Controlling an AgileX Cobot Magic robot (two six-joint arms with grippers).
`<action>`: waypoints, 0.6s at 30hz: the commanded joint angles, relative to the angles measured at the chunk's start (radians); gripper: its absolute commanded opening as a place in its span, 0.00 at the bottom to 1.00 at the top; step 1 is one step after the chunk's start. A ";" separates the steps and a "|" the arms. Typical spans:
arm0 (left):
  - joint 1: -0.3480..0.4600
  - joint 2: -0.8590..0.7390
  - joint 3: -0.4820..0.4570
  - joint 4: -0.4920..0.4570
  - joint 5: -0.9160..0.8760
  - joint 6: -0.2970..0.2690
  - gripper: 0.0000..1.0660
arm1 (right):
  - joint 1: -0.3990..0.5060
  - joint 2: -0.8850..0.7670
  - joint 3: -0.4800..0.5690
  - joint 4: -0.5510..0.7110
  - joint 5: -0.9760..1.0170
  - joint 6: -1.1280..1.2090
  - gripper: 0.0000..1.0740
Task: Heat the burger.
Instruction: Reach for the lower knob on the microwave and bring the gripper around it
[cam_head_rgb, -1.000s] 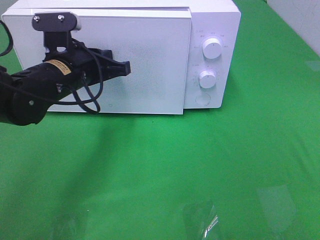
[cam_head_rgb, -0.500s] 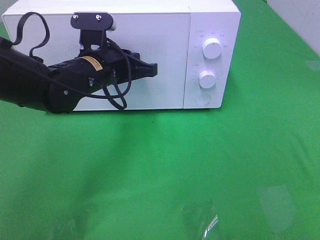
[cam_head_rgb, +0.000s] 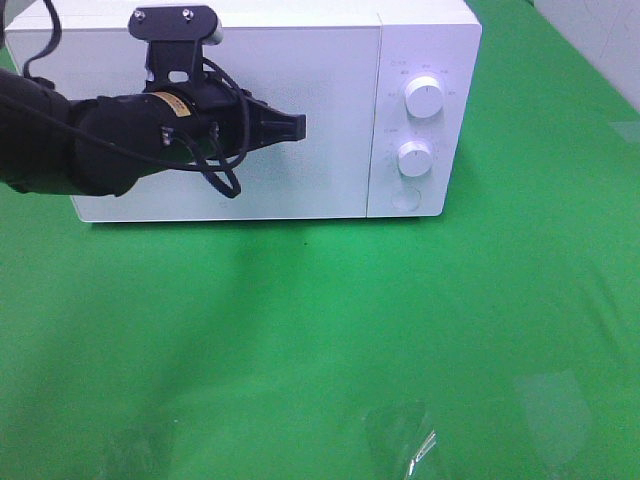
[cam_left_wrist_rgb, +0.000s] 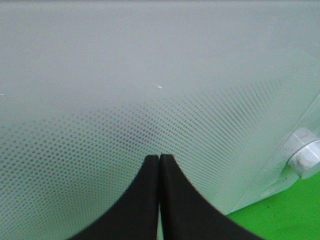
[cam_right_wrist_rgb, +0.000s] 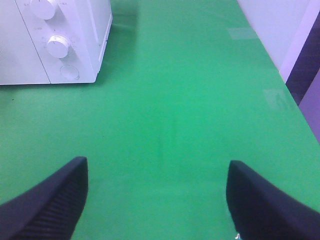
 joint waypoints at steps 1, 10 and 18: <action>-0.003 -0.049 0.026 -0.011 0.080 0.002 0.01 | -0.006 -0.026 0.003 0.003 -0.007 -0.004 0.68; -0.003 -0.174 0.070 -0.011 0.418 0.006 0.81 | -0.006 -0.026 0.003 0.003 -0.007 -0.004 0.68; -0.003 -0.272 0.070 -0.011 0.802 0.005 0.95 | -0.006 -0.026 0.003 0.003 -0.007 -0.003 0.68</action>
